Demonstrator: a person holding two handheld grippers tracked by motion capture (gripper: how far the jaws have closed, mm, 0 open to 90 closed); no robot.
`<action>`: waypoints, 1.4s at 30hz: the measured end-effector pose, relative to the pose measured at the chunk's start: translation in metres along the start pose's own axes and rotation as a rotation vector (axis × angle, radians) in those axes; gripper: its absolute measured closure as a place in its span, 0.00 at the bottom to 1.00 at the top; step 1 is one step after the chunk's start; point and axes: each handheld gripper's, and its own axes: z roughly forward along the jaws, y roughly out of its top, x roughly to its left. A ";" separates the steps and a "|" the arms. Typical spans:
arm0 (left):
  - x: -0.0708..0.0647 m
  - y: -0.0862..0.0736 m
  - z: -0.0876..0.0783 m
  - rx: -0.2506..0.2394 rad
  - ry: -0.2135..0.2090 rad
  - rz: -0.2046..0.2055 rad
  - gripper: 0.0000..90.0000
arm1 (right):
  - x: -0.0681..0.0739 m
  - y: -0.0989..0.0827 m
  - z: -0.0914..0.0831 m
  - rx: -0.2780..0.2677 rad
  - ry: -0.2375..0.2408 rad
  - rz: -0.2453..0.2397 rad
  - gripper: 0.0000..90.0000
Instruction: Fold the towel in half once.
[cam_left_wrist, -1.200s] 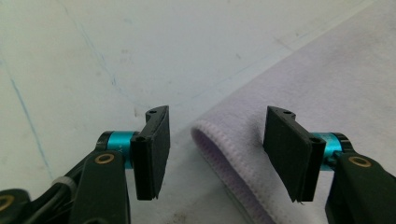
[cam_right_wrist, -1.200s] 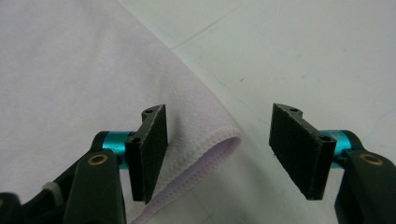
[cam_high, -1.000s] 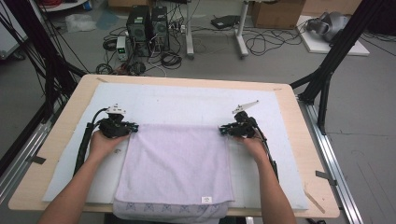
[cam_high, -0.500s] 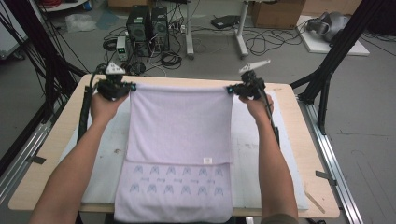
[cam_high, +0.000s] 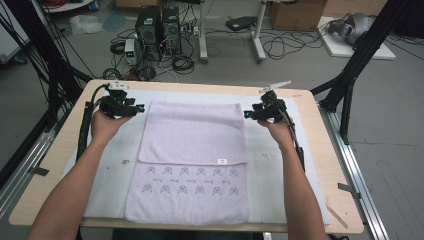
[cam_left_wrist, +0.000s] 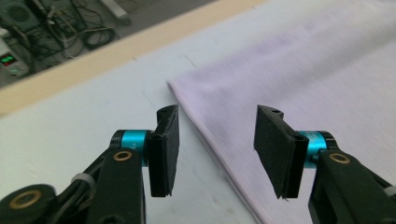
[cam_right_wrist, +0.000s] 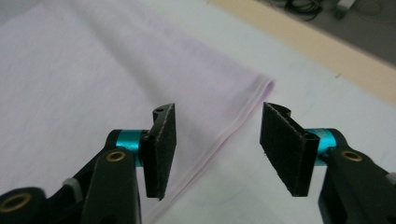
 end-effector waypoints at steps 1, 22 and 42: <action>-0.003 -0.006 -0.001 0.007 -0.010 0.008 0.56 | 0.003 -0.004 0.002 0.030 0.025 0.007 0.46; -0.060 -0.087 -0.045 -0.040 -0.227 0.088 0.62 | 0.077 -0.087 -0.012 -0.007 0.201 -0.120 0.64; -0.074 -0.106 -0.029 0.039 -0.240 0.162 0.78 | 0.091 -0.110 0.001 0.010 0.184 -0.168 0.72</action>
